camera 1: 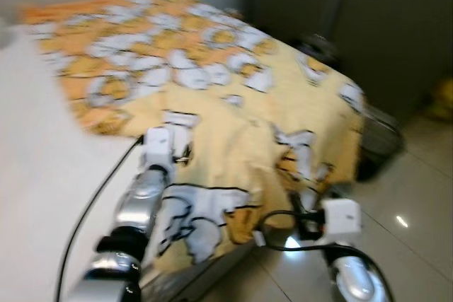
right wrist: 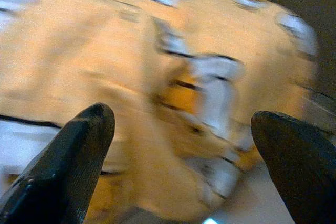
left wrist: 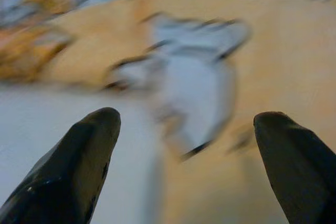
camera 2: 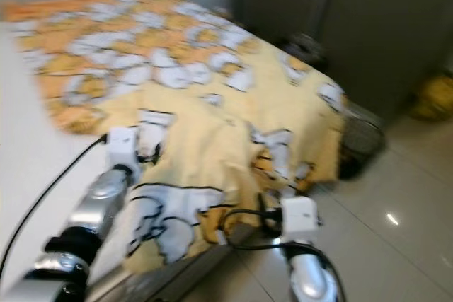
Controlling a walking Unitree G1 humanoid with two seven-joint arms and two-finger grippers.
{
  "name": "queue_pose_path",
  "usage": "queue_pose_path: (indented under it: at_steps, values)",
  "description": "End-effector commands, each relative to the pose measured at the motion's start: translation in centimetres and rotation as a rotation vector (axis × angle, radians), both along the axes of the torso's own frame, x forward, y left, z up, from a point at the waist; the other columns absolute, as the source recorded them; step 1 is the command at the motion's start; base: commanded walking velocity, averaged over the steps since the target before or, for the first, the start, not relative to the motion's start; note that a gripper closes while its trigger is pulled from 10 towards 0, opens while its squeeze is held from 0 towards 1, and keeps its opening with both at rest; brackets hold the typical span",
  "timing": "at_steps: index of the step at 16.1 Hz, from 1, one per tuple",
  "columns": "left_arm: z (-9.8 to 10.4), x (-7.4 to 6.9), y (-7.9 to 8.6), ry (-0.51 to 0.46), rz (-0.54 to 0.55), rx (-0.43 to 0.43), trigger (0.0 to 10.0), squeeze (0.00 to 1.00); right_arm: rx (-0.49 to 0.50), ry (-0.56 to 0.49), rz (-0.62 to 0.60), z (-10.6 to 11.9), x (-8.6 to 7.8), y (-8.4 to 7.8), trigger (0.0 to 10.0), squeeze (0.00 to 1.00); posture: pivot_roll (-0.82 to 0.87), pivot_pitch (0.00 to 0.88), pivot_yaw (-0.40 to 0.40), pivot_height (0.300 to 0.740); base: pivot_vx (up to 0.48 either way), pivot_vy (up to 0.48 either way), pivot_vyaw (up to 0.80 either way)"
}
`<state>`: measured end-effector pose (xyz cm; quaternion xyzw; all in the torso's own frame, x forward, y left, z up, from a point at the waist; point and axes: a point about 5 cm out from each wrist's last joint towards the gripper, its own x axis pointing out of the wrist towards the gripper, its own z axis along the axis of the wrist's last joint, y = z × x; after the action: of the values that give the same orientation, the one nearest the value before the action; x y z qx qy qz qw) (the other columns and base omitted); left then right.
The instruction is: Clean up the room
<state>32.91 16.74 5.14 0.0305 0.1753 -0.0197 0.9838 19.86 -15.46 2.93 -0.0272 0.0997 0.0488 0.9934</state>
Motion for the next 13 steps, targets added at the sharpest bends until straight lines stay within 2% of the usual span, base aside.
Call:
queue_pose_path:
  at_steps: [1, 3, 4, 6, 10, 11, 13]
  values:
    - [-1.0, 0.0, -0.4, 0.117, -0.035, 0.018, 10.0, 0.00, -0.017, 0.019, 0.006, -0.2, -0.1, -0.2, 10.0, 0.00, -0.08, 0.000, 0.037, 0.740, 0.000, 0.000, 0.73]
    - [-3.3, -1.4, 0.1, 0.299, -0.071, 0.039, 10.0, 0.00, -0.027, 0.062, 0.009, -0.8, -0.5, -0.3, 10.0, 0.00, -0.09, 0.000, 0.032, 0.740, 0.000, 0.000, 0.59]
    - [-3.6, -1.8, 0.1, 0.299, -0.106, 0.010, 10.0, 0.00, -0.026, 0.087, 0.018, -1.0, -1.1, -0.5, 10.0, 0.00, -0.10, 0.000, 0.030, 0.740, 0.000, 0.000, 0.00]
    - [-3.7, -2.0, -0.1, 0.292, -0.131, 0.012, 10.0, 0.00, -0.027, 0.093, 0.019, -1.1, -1.3, -0.6, 10.0, 0.00, -0.09, 0.000, 0.028, 0.740, 0.000, 0.000, 0.00]
    - [-3.5, -2.4, -1.1, 0.187, -0.153, 0.014, 10.0, 0.00, -0.019, 0.112, 0.059, -1.5, -1.7, 0.0, 10.0, 0.00, -0.08, 0.020, 0.017, 0.740, 0.000, 0.000, 0.00]
    - [-3.5, -2.6, -1.4, 0.165, -0.170, 0.024, 10.0, 0.00, -0.007, 0.118, 0.097, -1.5, -1.8, 0.3, 10.0, 0.00, -0.08, 0.025, 0.016, 0.740, 0.000, 0.000, 0.00]
    - [-4.1, -3.6, -1.9, 0.177, -0.205, 0.034, 10.0, 0.00, 0.013, 0.195, 0.185, -2.5, -2.8, 0.9, 10.0, 0.00, -0.08, 0.031, 0.016, 0.740, 0.000, 0.000, 0.00]
